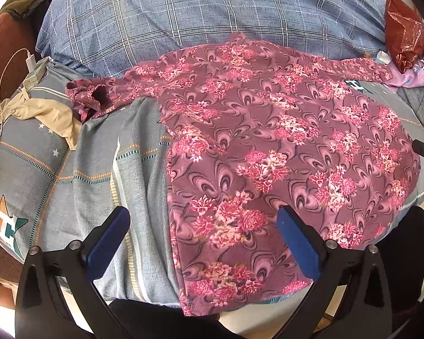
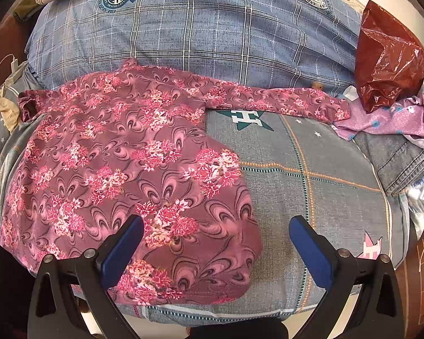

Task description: Fold small clothes

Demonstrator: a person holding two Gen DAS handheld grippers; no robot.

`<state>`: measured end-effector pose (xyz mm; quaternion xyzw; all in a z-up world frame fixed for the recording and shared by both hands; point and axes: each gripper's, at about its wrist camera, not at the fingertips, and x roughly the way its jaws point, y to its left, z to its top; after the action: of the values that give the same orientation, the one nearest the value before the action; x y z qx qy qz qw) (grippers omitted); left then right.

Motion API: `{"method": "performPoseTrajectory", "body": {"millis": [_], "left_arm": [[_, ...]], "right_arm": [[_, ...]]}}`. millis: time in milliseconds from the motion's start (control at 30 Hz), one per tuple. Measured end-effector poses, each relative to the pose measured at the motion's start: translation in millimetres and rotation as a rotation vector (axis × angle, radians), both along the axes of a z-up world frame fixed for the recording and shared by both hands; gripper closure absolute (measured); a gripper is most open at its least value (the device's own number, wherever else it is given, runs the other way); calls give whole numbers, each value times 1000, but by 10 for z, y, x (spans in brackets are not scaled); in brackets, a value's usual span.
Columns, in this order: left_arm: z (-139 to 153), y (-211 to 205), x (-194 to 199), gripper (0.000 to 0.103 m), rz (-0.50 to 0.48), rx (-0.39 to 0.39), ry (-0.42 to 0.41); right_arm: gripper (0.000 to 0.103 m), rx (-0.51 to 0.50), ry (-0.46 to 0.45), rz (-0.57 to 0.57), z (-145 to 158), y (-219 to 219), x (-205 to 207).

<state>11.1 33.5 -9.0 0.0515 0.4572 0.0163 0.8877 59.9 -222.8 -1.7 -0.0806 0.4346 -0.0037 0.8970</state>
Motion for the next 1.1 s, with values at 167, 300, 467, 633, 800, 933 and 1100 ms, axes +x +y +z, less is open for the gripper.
{"method": "performPoseTrajectory", "body": {"millis": [167,300,467,633,800,933,1100], "left_arm": [[-38,-25,72,0,5,18,14],[-63,2,141,0,18,4,26],[-88,184,283,0,70,-43,55],[-36,519,475,0,156,-38,55],[-24,946,799,0,258,-92,92],[-93,1159,1041,0,321,-164,130],[-293,1204,1323,0,357,-264,209]], "right_arm": [[0,2,3,0,-20,1,28],[0,8,6,1,-21,-5,55],[0,96,26,-31,-17,-192,170],[0,176,31,-95,-6,-516,335],[1,291,42,-127,21,-793,705],[2,358,75,-70,-11,-708,1172],[14,426,166,-19,-250,-428,1836]]}}
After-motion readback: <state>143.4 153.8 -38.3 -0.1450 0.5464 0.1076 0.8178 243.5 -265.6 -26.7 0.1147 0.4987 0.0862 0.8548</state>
